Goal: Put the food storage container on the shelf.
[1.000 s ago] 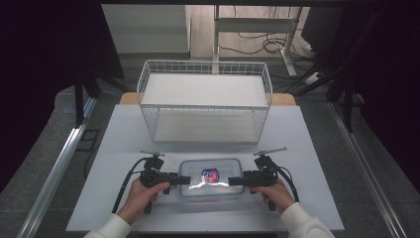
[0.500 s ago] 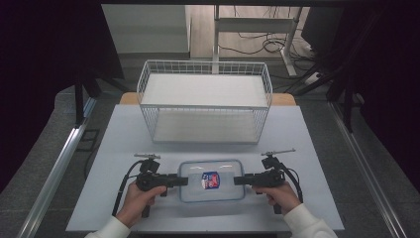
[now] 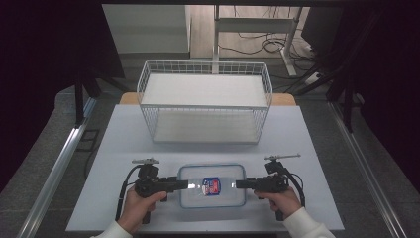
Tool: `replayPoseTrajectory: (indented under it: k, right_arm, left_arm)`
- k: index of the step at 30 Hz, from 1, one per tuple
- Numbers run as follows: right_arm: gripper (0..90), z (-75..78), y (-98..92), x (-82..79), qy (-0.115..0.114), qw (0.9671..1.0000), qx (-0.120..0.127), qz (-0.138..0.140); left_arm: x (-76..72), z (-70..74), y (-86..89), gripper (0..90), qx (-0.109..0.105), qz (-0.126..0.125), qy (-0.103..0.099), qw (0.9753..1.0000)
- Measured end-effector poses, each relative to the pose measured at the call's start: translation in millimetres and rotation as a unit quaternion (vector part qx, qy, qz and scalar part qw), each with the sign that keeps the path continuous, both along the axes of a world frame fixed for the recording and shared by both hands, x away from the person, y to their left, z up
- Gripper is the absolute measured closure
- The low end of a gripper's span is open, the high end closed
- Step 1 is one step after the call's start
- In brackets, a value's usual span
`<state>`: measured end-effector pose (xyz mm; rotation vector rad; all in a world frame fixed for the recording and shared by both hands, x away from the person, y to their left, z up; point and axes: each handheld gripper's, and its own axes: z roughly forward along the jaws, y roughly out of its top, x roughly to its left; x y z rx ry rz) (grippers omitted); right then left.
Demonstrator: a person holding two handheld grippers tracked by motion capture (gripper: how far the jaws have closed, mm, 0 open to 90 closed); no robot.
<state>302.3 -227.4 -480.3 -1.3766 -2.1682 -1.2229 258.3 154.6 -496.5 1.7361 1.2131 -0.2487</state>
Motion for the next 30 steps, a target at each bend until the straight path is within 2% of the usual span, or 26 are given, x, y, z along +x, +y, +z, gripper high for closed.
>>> replayPoseTrajectory:
  k: [12, 18, 25, 26, 30]
  right_arm:
    - [48.9, 4.8, -2.3, -5.7, -0.005, 0.9999, -0.010, -0.007]
    - [48.8, 11.9, -2.6, -9.3, -0.026, 0.9995, -0.016, -0.004]
    - [48.8, 13.4, -2.2, -9.7, -0.029, 0.9995, -0.015, 0.000]
    - [48.9, 15.2, -2.0, -10.3, -0.036, 0.9992, -0.016, 0.000]
    - [48.9, 16.5, -1.9, -9.5, -0.040, 0.9991, -0.016, -0.001]
  left_arm:
    - [-5.2, 4.7, -6.2, 48.5, 0.011, -0.001, -0.005, 0.9999]
    - [-6.6, 10.1, -7.2, 48.8, 0.016, -0.005, -0.020, 0.9997]
    - [-6.1, 13.0, -6.7, 49.0, 0.019, -0.007, -0.025, 0.9995]
    - [-5.8, 13.6, -6.3, 49.1, 0.020, -0.008, -0.027, 0.9994]
    - [-4.2, 15.8, -6.4, 49.1, 0.021, -0.008, -0.030, 0.9993]
